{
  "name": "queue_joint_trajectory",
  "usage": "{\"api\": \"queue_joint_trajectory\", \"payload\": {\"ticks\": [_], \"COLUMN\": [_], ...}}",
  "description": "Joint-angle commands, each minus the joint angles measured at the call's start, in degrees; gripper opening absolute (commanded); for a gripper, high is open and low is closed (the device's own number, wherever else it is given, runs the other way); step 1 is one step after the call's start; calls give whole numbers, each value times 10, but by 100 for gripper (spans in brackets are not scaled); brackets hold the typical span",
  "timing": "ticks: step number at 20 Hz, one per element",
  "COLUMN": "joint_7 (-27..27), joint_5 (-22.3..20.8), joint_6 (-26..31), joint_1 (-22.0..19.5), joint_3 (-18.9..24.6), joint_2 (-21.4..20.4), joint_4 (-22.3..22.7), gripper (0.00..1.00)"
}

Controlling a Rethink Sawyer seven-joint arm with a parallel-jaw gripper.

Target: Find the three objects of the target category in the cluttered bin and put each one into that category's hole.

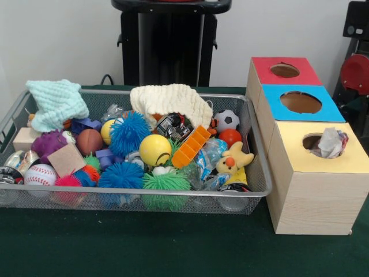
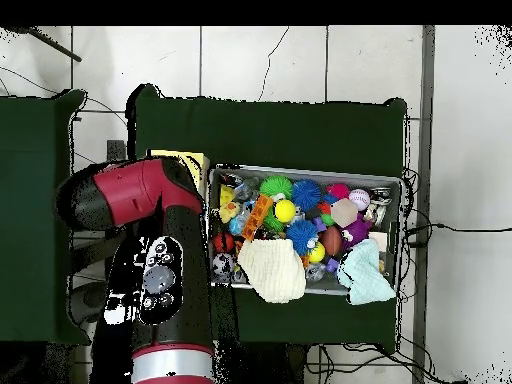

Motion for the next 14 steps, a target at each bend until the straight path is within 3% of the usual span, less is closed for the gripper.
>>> {"api": "queue_joint_trajectory", "payload": {"ticks": [1, 14], "joint_7": [22, 27], "joint_5": [-12, -23], "joint_6": [1, -6], "joint_1": [-34, -41], "joint_3": [51, 53], "joint_2": [24, 28], "joint_4": [37, 37], "gripper": [0, 0]}}
